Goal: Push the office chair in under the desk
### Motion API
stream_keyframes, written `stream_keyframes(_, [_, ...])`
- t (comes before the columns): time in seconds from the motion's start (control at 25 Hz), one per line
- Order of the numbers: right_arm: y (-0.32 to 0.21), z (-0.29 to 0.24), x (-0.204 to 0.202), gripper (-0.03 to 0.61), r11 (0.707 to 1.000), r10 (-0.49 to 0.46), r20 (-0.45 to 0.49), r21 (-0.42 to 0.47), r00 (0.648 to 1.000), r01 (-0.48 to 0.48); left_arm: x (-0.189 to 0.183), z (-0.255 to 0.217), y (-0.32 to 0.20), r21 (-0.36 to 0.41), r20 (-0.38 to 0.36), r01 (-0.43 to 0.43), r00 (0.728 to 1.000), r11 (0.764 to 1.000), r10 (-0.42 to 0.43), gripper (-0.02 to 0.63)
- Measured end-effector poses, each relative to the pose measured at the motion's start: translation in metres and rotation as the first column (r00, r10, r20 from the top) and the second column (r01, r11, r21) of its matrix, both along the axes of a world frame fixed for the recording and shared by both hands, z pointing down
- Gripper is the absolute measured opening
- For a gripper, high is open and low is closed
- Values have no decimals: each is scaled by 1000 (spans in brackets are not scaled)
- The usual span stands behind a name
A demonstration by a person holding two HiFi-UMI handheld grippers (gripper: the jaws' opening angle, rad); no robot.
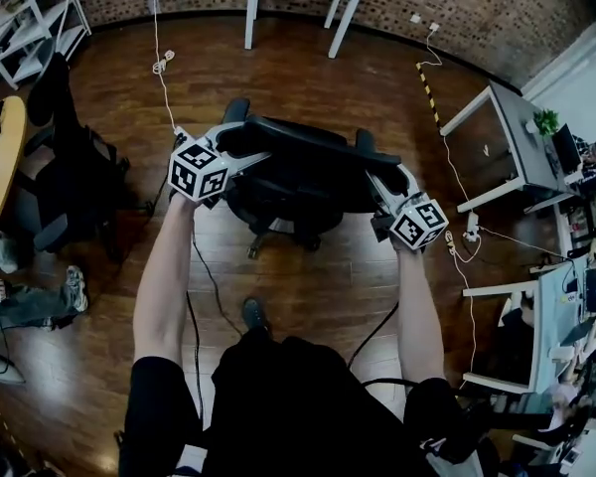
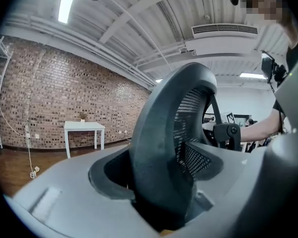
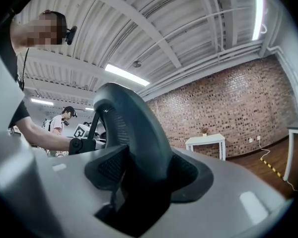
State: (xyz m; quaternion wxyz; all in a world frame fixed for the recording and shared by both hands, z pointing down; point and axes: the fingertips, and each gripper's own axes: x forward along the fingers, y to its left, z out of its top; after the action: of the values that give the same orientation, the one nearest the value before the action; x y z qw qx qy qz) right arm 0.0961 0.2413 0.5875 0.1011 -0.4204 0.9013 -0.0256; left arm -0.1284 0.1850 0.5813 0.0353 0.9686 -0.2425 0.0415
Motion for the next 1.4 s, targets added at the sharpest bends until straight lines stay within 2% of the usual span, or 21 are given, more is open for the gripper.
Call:
stream_keyframes(0.16, [-59,3,38,247,999,-35,5,-7,999,35,36,0,-50,1,8,34,999,999,-34,436])
stream_keyframes(0.32, [-83,15,63,249,997,-77,-18,-7,997,77,61,23,-68,9,-14,79,997,997,-79,436])
stream_keyframes(0.56, [-142,-1,127,249,993,-118,-10,2,993,118,127,10,-120,12,-14,103,995,995,-103,434])
stream_keyframes(0.84, [-206,-3,179,244,980,-197,-4,-11,980,197,177,7,-177,18,-11,163,987,987,-162,434])
stream_keyframes(1.08, [-270,-10,225,244,974,-226,-7,-7,974,226,223,-2,-231,8,-9,207,978,978,-207,434])
stream_keyframes(1.24, [-305,-12,243,247,970,-242,-9,-12,970,242,240,-5,-257,-3,-8,232,973,973,-232,434])
stream_keyframes(1.4, [-347,-22,239,247,969,-248,-14,-18,969,248,236,-14,-296,-11,-19,242,970,970,-242,434])
